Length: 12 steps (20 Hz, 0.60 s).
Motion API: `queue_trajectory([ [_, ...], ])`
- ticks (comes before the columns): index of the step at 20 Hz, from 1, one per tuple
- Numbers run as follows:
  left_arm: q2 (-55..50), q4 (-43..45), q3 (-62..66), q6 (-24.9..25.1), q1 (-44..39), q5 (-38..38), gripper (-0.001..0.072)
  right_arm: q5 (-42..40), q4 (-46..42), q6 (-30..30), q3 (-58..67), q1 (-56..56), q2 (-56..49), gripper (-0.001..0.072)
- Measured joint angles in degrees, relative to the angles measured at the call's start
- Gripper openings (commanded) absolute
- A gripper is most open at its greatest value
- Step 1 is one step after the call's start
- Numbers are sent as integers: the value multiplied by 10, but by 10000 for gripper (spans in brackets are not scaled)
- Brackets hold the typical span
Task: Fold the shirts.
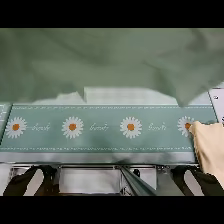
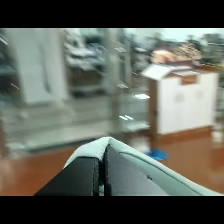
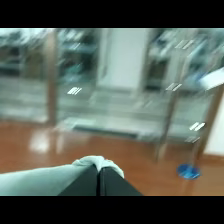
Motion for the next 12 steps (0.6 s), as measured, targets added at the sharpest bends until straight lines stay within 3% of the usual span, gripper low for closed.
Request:
queue_trajectory([
  [6, 42, 71, -16, -19, -3, -70, 28, 102, -43, 20, -14, 0, 56, 12],
  [12, 25, 66, -237, -15, -44, -76, 30, 121, 1, 14, -211, 0, 39, 12],
])
